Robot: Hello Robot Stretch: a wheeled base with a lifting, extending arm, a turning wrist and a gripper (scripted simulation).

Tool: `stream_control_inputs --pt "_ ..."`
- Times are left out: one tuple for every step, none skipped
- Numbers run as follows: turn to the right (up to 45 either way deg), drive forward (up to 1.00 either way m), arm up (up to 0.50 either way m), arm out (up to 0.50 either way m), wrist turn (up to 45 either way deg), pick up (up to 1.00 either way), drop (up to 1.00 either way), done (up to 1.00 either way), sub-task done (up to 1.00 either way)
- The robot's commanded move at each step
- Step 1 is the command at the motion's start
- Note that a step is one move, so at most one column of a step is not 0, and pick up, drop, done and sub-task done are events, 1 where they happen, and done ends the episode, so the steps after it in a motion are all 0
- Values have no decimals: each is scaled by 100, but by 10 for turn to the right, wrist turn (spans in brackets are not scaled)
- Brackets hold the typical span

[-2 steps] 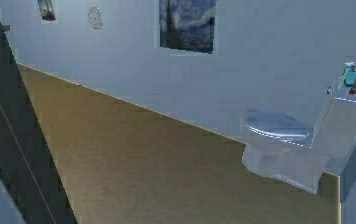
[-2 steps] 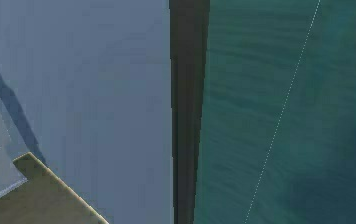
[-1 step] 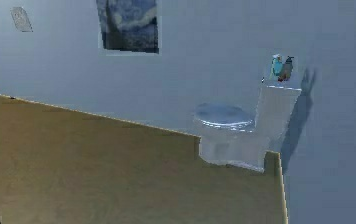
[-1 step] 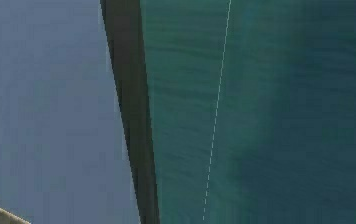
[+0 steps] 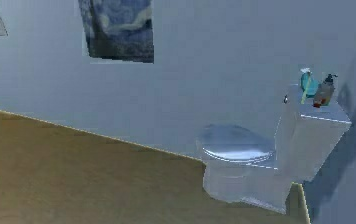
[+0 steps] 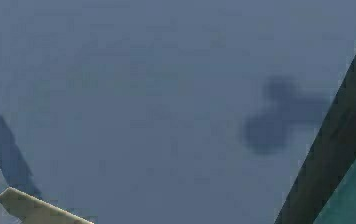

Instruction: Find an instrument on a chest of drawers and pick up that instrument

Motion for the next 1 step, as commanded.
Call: stream_control_inputs --pt "-450 0 0 0 0 0 0 0 0"
